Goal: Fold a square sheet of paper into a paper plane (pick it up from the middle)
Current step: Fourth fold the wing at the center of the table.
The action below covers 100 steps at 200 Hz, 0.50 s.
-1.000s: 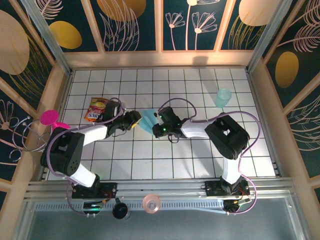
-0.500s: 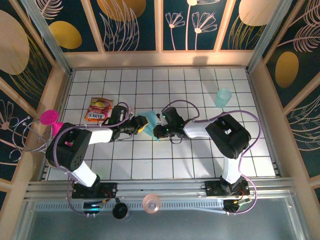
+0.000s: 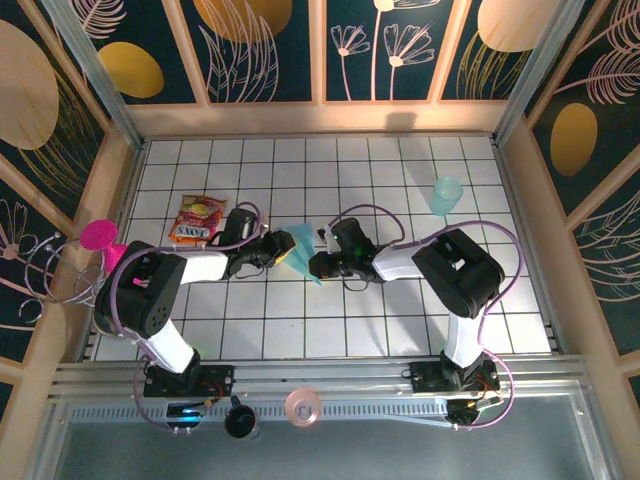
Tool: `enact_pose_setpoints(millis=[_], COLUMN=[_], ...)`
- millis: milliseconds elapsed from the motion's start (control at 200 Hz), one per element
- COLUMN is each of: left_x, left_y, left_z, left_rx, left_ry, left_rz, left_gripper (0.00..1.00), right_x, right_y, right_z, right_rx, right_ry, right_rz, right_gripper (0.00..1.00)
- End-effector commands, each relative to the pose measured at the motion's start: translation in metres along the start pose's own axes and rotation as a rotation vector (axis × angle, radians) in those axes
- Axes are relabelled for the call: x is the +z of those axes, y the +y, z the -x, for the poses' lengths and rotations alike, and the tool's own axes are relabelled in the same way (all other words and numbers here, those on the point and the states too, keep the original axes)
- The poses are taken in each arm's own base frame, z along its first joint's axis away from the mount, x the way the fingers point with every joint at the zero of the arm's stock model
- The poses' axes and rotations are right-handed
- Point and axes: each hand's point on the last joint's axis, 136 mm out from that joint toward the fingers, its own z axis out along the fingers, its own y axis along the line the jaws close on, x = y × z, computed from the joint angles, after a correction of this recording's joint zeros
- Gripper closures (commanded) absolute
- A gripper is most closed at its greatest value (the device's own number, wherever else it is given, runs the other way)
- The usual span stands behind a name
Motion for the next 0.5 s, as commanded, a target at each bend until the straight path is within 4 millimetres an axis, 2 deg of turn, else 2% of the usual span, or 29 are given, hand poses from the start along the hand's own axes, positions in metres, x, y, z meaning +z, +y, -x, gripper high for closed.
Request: enact_pose_setpoints(millis=[0, 75, 110, 496], left_x=[0.006, 0.006, 0.012, 0.016], left_y=[0.001, -0.001, 0.009, 0.027], left_z=[0.001, 0.002, -0.001, -0.003], left_rx=[0.03, 0.034, 0.021, 0.008], left_ry=[0.01, 0.008, 0.024, 0.028], left_rz=[0.031, 0.036, 0.063, 0.16], left_gripper=[0.58, 0.57, 0.57, 0.53], right_x=[-0.006, -0.006, -0.006, -0.006], right_y=[0.004, 0.002, 0.002, 0.001], right_z=[0.004, 0.004, 0.004, 0.004], right_rx=[0.007, 0.009, 0.009, 0.006], right_ry=[-0.021, -0.024, -0.023, -0.029], right_rz=[0.023, 0.019, 0.018, 0.016], right_gripper=[0.93, 0.93, 0.92, 0.9])
